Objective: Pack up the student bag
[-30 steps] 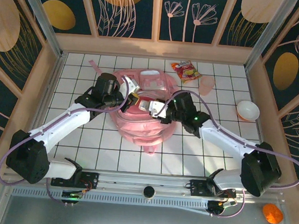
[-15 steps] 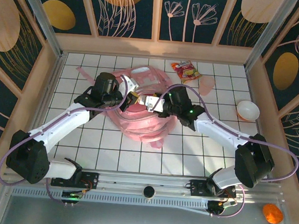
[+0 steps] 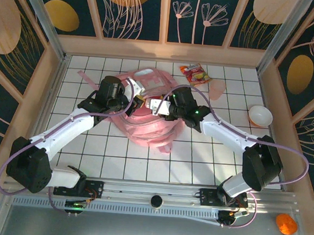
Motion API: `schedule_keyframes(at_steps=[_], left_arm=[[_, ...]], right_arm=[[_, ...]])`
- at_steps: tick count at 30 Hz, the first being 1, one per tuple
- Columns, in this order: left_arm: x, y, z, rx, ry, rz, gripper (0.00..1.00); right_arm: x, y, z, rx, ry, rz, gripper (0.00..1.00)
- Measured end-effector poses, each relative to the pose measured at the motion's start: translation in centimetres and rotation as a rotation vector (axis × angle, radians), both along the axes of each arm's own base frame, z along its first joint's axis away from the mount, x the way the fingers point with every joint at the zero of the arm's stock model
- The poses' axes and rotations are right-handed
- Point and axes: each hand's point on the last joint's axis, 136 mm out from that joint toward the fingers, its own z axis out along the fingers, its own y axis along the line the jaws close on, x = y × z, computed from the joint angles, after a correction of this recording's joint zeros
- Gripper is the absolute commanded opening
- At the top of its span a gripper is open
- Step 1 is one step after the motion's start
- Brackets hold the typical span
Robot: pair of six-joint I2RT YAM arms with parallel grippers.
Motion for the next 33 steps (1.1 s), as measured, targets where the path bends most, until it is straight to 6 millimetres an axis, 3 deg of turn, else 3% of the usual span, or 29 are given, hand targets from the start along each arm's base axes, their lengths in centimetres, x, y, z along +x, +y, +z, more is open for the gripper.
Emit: schedule_keyframes(at_steps=[12,17,26,33], left_arm=[[0.1,-0.1,0.5,-0.024,-0.002,0.007,0.0],[0.0,-0.1,0.7,-0.03,-0.001,0.011,0.0],[-0.3,0.0,0.5,-0.054,0.015,0.019,0.0],[-0.4,0.0,0.3,-0.076,0.017,0.03,0.0]], right_arm=[[0.1,0.0,0.3,0.041,0.034,-0.045,0.51],[-0.1,-0.2,1.3,0.121,0.087,-0.111,0.47],[-1.9,-3.6,5.5,0.612,0.387,-0.439,0.41],[-3.5,-4.2,3.8,0.939,0.778,-0.724,0.33]])
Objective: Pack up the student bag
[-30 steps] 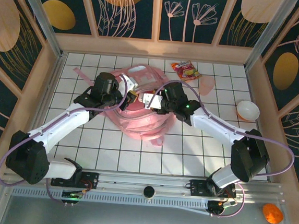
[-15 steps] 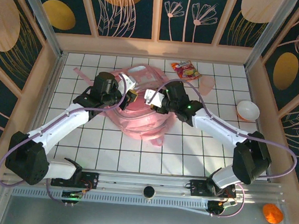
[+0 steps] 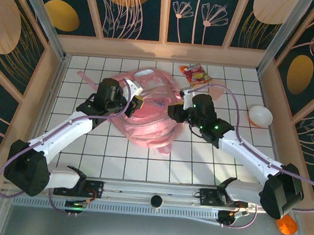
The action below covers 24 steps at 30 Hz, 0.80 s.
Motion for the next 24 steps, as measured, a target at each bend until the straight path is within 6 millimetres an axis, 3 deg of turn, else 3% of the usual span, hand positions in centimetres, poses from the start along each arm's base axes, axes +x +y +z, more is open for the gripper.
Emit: schedule_keyframes(at_steps=[3,4,6,10,13,18,24], left_arm=[[-0.1,-0.1,0.0,-0.004,0.002,-0.003,0.09],[-0.2,-0.1,-0.2,-0.001,0.0,-0.012,0.17],[-0.6,-0.3,-0.4,0.013,-0.012,-0.052,0.42],[-1.3,-0.3,-0.2,0.072,-0.081,-0.114,0.73],[-1.7,0.7,0.3,0.117,-0.125,-0.116,0.81],[-1.1,4.5,2.6,0.071,-0.153,-0.002,0.83],[-1.0,9.1,0.6,0.168,-0.119,0.12,0.86]], right_arm=[[-0.8,0.6,-0.6,0.097,0.123,-0.052,0.34],[-1.0,0.9,-0.5,0.123,0.147,-0.06,0.34],[-1.3,1.3,0.0,0.164,0.166,-0.067,0.34],[-1.5,1.2,1.2,0.189,0.145,-0.075,0.37],[-1.6,0.7,2.8,0.188,0.079,-0.068,0.38],[-1.4,0.9,5.2,0.155,-0.027,-0.028,0.41],[-1.4,1.4,4.6,0.083,-0.042,0.023,0.42]])
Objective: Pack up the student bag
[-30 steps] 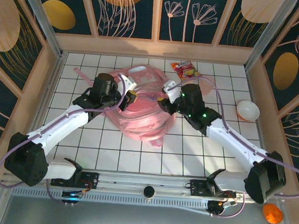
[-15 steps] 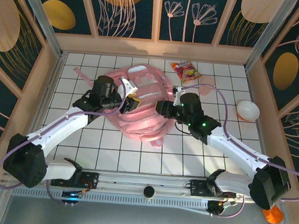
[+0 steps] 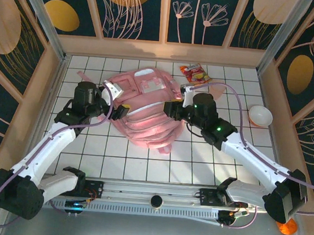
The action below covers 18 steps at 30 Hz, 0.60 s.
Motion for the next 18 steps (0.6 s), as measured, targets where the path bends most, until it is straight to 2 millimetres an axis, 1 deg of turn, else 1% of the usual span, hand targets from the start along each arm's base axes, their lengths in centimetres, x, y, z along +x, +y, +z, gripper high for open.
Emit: schedule_keyframes(at_steps=[3,5,6,9,11,13,16,18], left_arm=[[0.2,1.9,-2.2,0.149,0.01,0.005,0.84],[-0.1,2.3,-3.6,0.254,0.01,-0.044,0.81],[-0.3,2.5,-4.0,0.307,-0.002,-0.082,0.79],[-0.7,2.6,-4.2,0.45,-0.088,-0.201,0.79],[-0.7,2.7,-4.2,0.537,-0.155,-0.268,0.78],[-0.5,2.8,-4.6,0.608,-0.202,-0.317,0.77],[-0.1,3.0,-6.4,0.703,-0.235,-0.389,0.71],[-0.1,2.9,-7.5,0.737,-0.242,-0.437,0.7]], right_arm=[[-0.2,0.1,-0.8,-0.011,0.033,0.009,0.42],[-0.3,0.3,-1.1,0.003,0.06,0.008,0.42],[-0.3,0.3,-1.2,0.014,0.079,0.0,0.42],[-0.1,0.4,-2.0,0.056,0.158,-0.037,0.42],[-0.2,0.6,-3.1,0.093,0.225,-0.059,0.41],[-0.5,0.6,-4.7,0.119,0.301,-0.08,0.41],[-0.9,0.4,-7.0,0.142,0.393,-0.119,0.41],[-1.2,0.2,-8.1,0.157,0.439,-0.139,0.41]])
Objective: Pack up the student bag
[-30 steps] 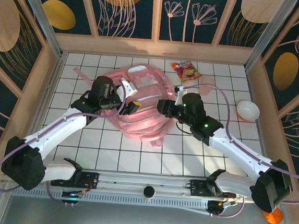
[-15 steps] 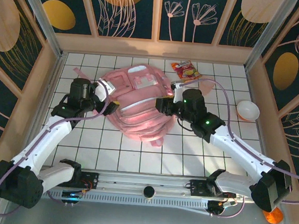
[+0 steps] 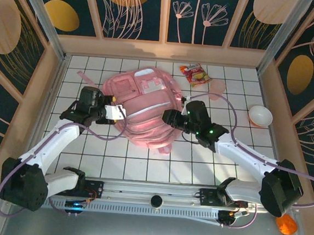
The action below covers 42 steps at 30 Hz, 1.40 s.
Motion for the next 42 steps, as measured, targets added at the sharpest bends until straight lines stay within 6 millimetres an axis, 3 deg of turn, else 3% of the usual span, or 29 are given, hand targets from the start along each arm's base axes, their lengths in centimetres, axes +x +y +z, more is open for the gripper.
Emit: schedule_keyframes(at_steps=[10,18,22,25,27,30,37,42], left_arm=[[0.7,-2.3,-1.0,0.044,-0.069,-0.177,0.71],[0.8,-4.2,-4.3,0.068,-0.009,-0.25,0.67],[0.7,-5.1,-5.4,0.076,0.012,-0.279,0.53],[0.4,-5.4,-5.8,0.073,0.051,-0.28,0.27],[0.2,-5.8,-5.5,0.066,0.071,-0.281,0.1],[-0.3,-6.7,-4.4,0.045,0.057,-0.302,0.0],[-2.8,-7.2,-1.6,-0.078,0.068,-0.251,0.0],[-4.4,-8.4,-1.0,-0.282,0.194,-0.167,0.0]], right_arm=[[-1.6,-0.9,-4.0,0.038,0.189,-0.075,0.41],[-2.8,-1.5,-6.2,0.073,0.289,-0.105,0.41],[-3.1,-2.0,-7.2,0.1,0.327,-0.118,0.39],[-2.9,-3.2,-8.4,0.11,0.348,-0.155,0.38],[-2.5,-4.2,-9.2,0.117,0.354,-0.188,0.38],[-1.2,-5.7,-9.8,0.134,0.347,-0.239,0.37],[3.1,-6.9,-9.8,0.157,0.311,-0.264,0.36],[7.3,-7.1,-7.4,0.171,0.208,-0.257,0.36]])
